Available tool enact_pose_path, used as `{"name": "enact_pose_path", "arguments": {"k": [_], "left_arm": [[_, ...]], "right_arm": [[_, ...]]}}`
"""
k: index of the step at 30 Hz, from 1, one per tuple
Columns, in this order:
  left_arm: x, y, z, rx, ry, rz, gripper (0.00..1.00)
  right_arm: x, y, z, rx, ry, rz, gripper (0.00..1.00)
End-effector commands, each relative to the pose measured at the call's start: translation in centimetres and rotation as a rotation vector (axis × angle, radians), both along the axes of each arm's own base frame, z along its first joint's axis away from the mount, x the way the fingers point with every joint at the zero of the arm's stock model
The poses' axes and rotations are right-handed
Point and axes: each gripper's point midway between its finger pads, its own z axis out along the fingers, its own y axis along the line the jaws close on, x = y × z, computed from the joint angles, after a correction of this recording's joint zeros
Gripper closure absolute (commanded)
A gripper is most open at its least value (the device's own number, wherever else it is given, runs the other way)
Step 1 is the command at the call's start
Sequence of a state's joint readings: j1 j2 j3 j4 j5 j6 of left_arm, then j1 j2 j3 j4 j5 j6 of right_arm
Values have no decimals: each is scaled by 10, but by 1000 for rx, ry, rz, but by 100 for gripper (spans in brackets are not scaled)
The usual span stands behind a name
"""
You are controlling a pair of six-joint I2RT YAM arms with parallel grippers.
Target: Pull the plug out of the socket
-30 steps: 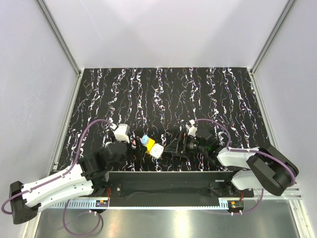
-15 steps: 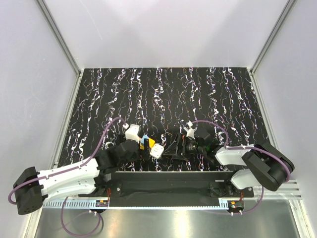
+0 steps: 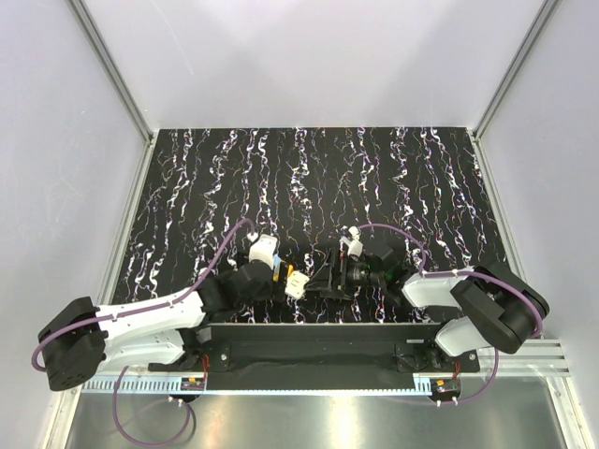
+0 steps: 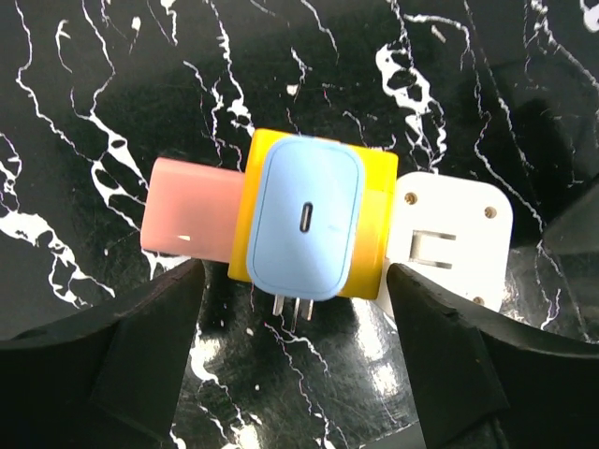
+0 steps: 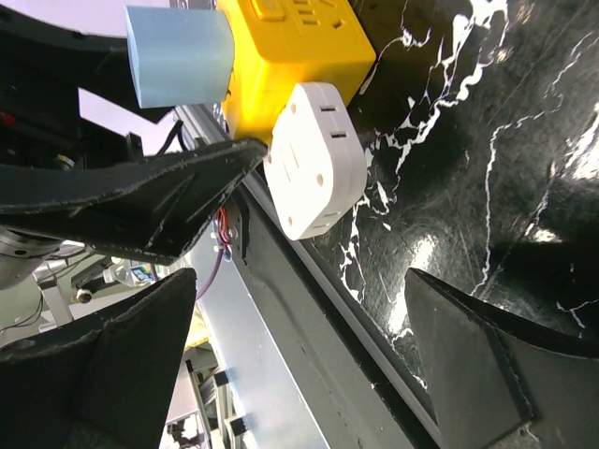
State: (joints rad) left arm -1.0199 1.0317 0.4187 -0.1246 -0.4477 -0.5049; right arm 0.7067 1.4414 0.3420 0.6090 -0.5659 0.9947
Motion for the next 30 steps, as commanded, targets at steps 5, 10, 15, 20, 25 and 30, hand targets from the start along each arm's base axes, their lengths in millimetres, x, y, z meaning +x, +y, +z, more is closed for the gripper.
{"name": "enact_pose_path", "arguments": {"k": [5,10,15,20,25,30], "left_arm": [[16,-24,35,-114,-93,-28,17],[16,-26,28,-94,-73,-32,27],[17,-29,26,-109,-75,-33,30],[19,-31,28,-112,-82,-39,34],[20,-31,26,-107,-76,-35,42],[20,-29,21,-90,-67,-28,52]], "right_arm": [[1,12,16,28,-42,14,0],[0,21,16,25,-42,28,1],[-4,32,15,23,-33,46,3],[-6,37,10,25,-17,53,5],[-4,37,2,7,0,35,10],[2,36,-7,-17,6,-2,18]]}}
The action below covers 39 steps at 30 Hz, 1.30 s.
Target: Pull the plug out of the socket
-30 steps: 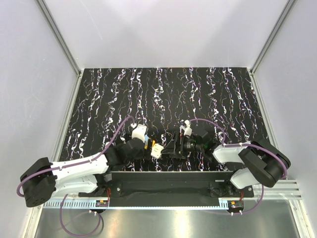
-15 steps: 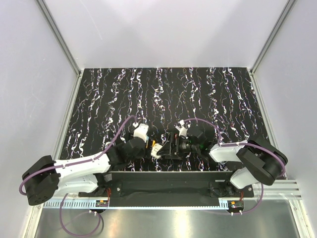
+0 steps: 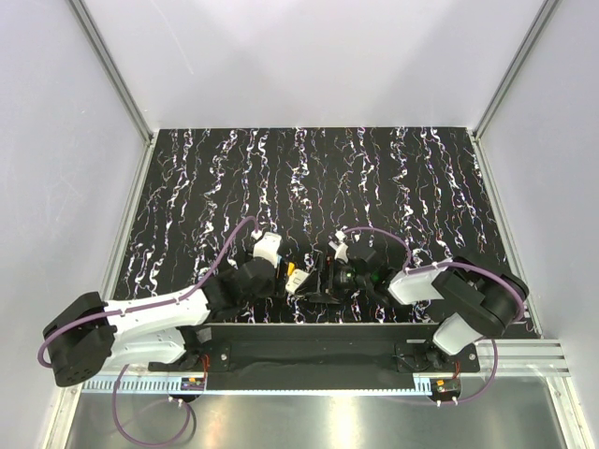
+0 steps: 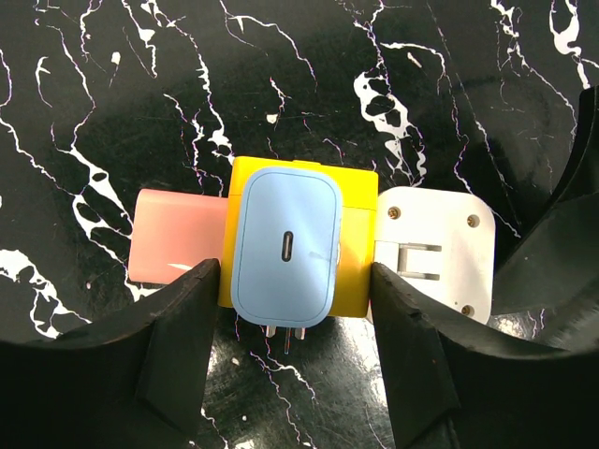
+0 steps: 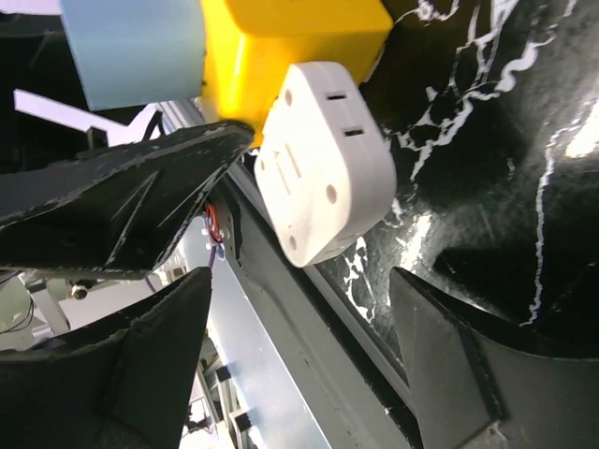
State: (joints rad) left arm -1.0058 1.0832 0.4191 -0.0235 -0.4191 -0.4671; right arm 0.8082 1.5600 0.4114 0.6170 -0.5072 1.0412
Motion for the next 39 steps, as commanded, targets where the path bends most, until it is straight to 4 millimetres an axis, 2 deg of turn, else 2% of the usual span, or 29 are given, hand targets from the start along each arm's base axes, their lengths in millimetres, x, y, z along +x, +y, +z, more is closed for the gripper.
{"name": "enact_pose_path", "arguments": {"k": [1,6,7,12,14,16,19,23,31,39], "left_arm": [[11,-15,19,-64,-41,3,53],[9,-10,13,-56,-33,12,63],[9,-9,12,-57,-29,17,66],[6,-5,14,-64,-28,18,78],[5,-4,13,-68,-28,14,79],[6,-4,14,-72,-28,21,90],[7,-3,12,-69,-24,31,100],[7,-2,10,-68,-24,36,100],[8,1,9,-71,-23,59,100],[8,6,10,-84,-24,87,100]], "right_arm": [[16,8,5,9,-47,-55,22],[26,12,-2,-9,-37,-95,31],[30,12,-2,-15,-46,-112,38],[40,17,0,-24,-77,-116,40],[41,21,2,-12,-78,-107,40],[42,22,5,9,-77,-115,41],[42,22,1,21,-73,-122,46],[39,22,-4,49,-67,-124,60],[45,19,-3,88,-111,-160,57],[43,14,-14,146,-86,-174,56]]}}
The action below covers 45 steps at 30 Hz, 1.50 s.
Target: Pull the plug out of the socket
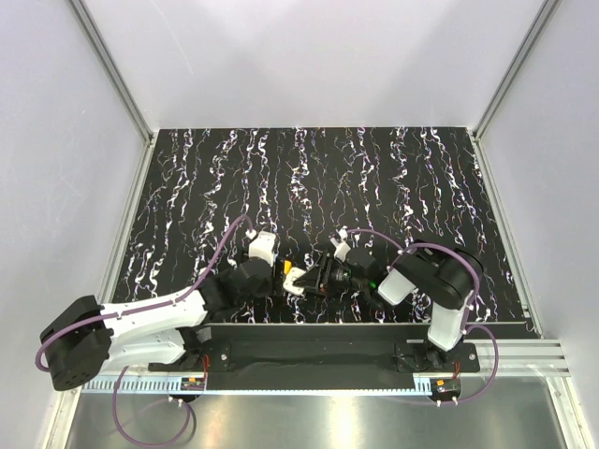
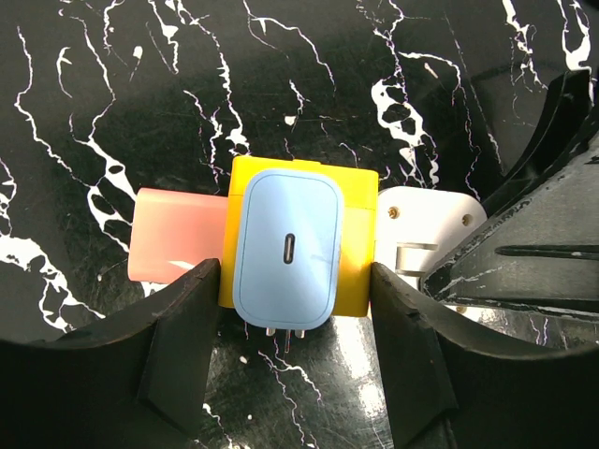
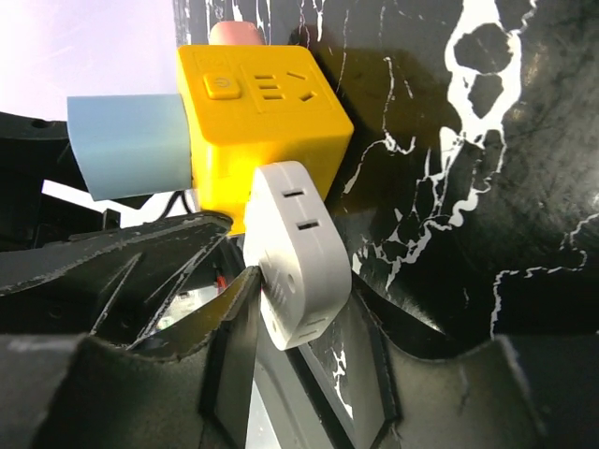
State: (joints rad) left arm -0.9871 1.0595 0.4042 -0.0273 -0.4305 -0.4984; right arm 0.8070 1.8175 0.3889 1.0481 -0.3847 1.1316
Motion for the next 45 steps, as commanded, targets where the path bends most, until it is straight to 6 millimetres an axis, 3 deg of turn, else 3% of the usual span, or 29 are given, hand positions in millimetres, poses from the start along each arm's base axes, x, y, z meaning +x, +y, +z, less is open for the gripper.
{"name": "enact_pose_path", "arguments": {"k": [1,3,6,7,8,29,35,45], "left_arm": [[5,0,8,-60,-26,45,100],[5,1,8,-64,-27,60,100],[6,4,8,-66,-27,74,100],[6,4,7,-64,-27,75,100],[6,4,7,-65,-26,76,100],[13,17,-5,-3,-15,175,100],[12,17,-4,-13,-20,177,100],[11,23,-3,-33,-43,180,100]], "right_arm": [[6,1,7,76,-37,-23,57],[5,0,0,77,-9,-25,60],[1,0,2,108,-9,-17,82],[1,-1,1,108,-7,-19,98],[-1,-3,-1,101,-1,-20,100],[-13,-23,-8,111,105,-74,100],[-6,-12,-3,158,124,-61,100],[-18,-29,-13,121,144,-69,100]]}}
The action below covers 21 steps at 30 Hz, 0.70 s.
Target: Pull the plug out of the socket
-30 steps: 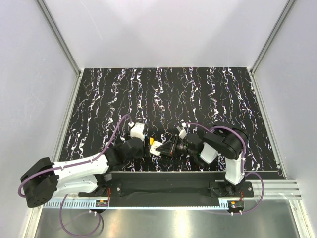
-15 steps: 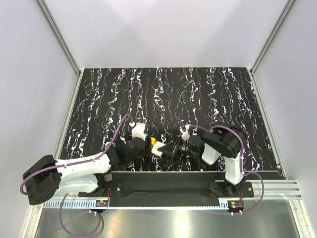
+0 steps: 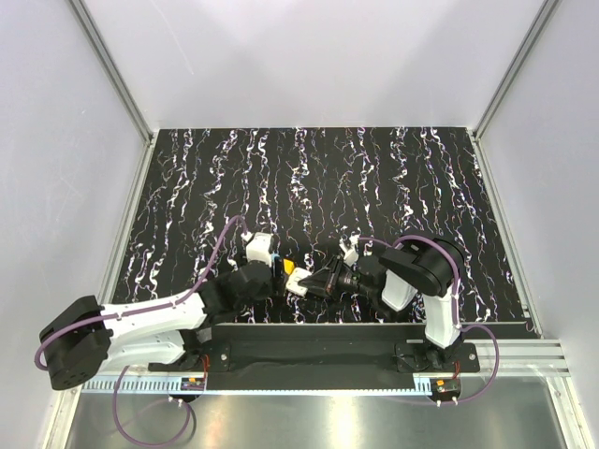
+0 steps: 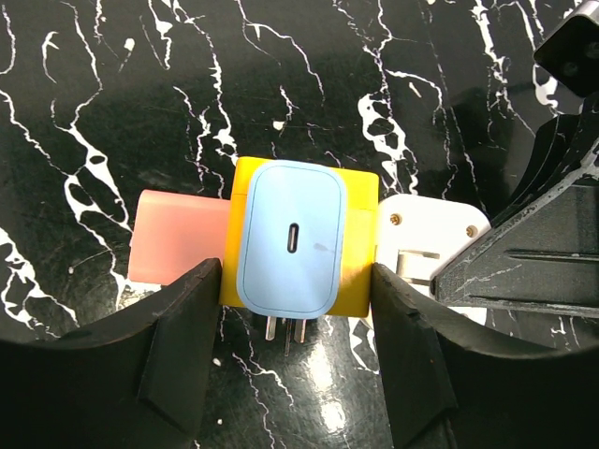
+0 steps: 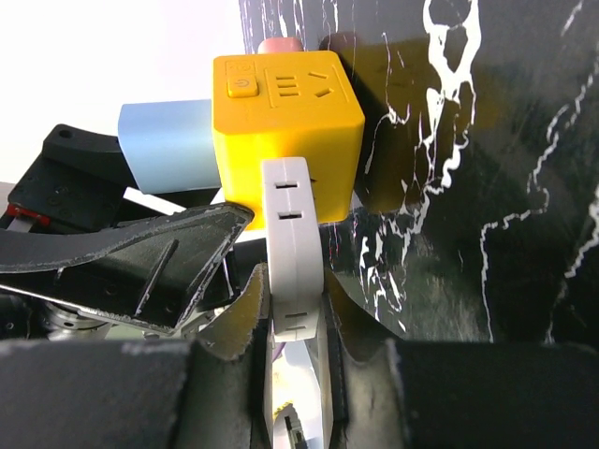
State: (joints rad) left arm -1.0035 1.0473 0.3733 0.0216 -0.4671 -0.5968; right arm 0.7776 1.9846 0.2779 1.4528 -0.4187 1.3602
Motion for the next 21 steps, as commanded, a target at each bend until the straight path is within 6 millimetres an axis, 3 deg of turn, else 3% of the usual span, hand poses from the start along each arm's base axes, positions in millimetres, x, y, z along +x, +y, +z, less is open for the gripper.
{"name": "enact_pose_path", "arguments": {"k": [1,7,15,21], "left_arm": [[11,26,-7,67,-31,112,100],[13,24,-8,107,-38,132,100],[13,39,-11,131,-81,239,100],[13,43,-11,154,-96,274,100]], "right_arm": [[-12,-17,-19,-54,26,-1,100],[-11,-20,-14,-41,23,-1,100],[-8,-15,-13,-27,38,9,100],[-8,-25,-19,-46,44,4,100]]}}
